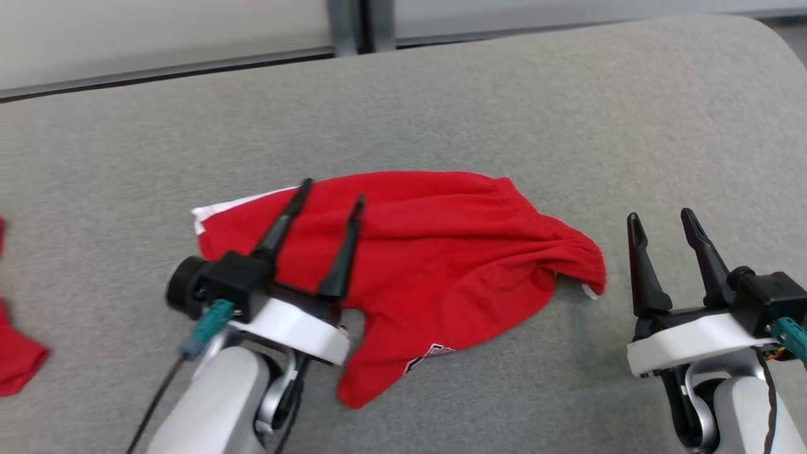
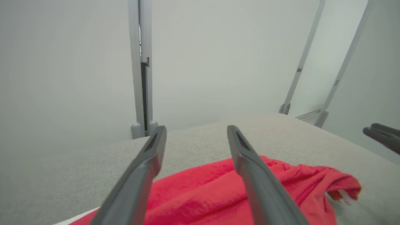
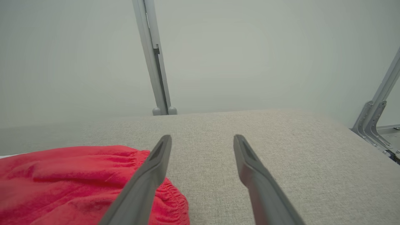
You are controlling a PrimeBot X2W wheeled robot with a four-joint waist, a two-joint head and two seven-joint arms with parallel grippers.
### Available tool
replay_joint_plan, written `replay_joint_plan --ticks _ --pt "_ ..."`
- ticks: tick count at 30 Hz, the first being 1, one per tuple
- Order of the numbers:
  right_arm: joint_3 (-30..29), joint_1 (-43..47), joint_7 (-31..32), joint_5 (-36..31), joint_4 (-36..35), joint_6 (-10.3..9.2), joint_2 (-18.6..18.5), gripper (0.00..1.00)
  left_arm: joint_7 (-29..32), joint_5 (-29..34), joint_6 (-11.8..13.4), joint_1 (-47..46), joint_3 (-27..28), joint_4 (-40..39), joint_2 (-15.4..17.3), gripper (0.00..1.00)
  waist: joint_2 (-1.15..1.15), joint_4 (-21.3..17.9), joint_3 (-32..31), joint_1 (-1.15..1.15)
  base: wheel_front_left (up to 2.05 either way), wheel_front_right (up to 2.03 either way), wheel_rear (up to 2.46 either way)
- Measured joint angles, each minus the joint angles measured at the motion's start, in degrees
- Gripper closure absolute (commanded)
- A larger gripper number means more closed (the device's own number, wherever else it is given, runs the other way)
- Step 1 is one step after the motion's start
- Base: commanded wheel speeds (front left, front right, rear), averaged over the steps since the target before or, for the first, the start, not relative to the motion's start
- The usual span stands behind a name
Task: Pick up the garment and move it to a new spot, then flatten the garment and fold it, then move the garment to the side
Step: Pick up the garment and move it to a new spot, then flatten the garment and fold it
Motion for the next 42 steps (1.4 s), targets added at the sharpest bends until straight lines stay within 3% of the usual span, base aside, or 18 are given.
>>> replay_joint_plan --ticks 6,14,28,42 --pt "-0.75 1.66 1.91 -0.91 -2.07 0.0 0.0 0.0 -1.53 -2.27 2.4 3.69 7.42 -0.04 2.31 0.0 0.0 3.73 -2.44 0.0 0.0 0.0 0.0" --pt "-0.85 3.39 3.99 -1.53 -4.26 0.0 -0.02 0.0 -1.77 -2.74 1.55 9.17 14.63 -1.49 4.48 0.0 0.0 6.54 -5.21 0.0 0.0 0.0 0.0" --pt "-0.6 8.11 5.78 -1.07 -5.53 0.0 -0.24 0.0 -1.78 -0.66 0.31 15.73 15.33 0.46 3.64 0.0 0.0 6.64 -10.46 0.0 0.0 0.0 0.0" --pt "-0.53 8.72 6.21 -0.7 -6.28 0.0 -0.2 0.0 -1.72 -0.75 0.41 16.4 15.0 1.62 3.94 0.0 0.0 6.57 -10.31 0.0 0.0 0.0 0.0"
